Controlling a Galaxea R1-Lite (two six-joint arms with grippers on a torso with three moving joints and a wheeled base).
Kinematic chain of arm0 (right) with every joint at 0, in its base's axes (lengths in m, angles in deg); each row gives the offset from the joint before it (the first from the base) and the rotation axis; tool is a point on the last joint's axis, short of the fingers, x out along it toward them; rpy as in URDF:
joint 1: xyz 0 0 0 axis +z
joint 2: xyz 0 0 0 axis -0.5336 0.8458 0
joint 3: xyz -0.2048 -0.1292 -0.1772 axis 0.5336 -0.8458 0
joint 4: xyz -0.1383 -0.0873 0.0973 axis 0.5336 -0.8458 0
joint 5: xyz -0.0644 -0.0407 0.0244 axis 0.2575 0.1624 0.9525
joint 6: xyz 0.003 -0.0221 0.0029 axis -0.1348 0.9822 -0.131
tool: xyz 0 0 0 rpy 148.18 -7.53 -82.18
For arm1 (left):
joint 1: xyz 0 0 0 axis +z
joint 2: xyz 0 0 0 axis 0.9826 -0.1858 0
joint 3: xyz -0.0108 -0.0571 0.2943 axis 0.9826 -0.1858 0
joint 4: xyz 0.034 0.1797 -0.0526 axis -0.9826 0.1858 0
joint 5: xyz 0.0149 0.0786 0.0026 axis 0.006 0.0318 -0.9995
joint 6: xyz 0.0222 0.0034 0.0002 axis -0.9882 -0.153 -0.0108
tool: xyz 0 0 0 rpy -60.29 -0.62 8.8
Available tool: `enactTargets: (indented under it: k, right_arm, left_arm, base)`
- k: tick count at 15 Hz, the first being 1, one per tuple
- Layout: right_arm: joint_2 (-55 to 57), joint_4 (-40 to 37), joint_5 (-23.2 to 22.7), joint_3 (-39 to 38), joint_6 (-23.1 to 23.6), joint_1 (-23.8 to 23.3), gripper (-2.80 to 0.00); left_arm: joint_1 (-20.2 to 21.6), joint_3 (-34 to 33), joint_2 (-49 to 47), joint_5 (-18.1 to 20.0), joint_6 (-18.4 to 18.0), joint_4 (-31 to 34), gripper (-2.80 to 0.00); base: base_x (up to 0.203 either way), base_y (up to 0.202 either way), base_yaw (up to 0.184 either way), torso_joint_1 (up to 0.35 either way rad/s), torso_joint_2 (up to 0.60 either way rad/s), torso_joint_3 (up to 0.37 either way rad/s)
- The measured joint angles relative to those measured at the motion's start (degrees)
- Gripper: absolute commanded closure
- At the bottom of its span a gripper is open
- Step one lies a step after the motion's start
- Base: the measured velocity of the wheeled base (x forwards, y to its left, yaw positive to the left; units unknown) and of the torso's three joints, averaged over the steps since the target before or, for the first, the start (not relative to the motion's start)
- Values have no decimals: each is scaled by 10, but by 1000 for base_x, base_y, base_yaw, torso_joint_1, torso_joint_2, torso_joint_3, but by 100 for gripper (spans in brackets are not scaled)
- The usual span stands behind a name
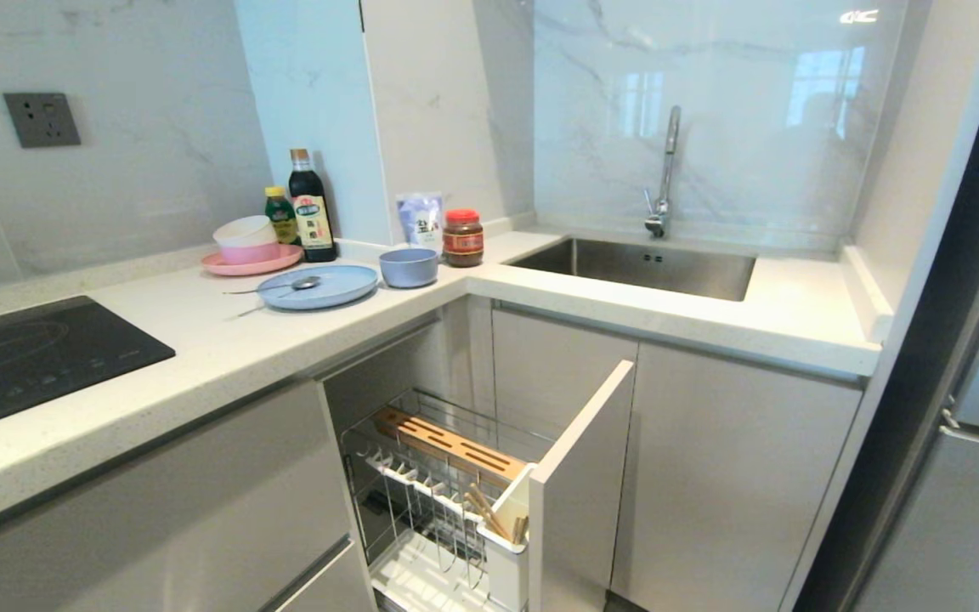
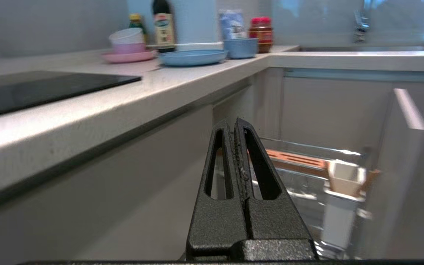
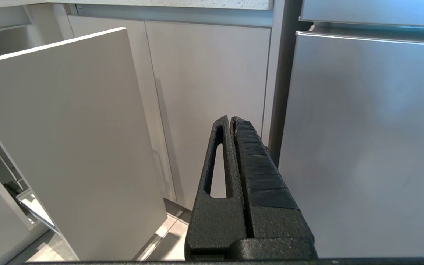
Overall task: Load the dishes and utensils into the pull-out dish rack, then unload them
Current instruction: Pick up the spoon and place it in the cupboard
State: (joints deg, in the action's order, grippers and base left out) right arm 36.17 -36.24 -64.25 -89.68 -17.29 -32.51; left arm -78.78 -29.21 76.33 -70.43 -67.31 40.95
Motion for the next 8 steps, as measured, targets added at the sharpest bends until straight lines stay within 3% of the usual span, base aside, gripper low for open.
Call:
enactTargets:
  k: [3, 5, 8]
  right_arm:
    - [0, 0, 0, 0, 0, 0, 0]
    - [0, 0, 0, 0, 0, 0, 0]
    - [0, 0, 0, 0, 0, 0, 0]
  left_arm:
    - [0, -87, 19, -19, 11, -78, 0]
    - [0, -98, 24, -13, 57, -54, 0]
    - [0, -102, 26, -6, 50, -27, 0]
  base:
    - [0, 0, 0, 0, 0, 0]
    - [0, 0, 0, 0, 0, 0]
    - [0, 0, 0, 0, 0, 0]
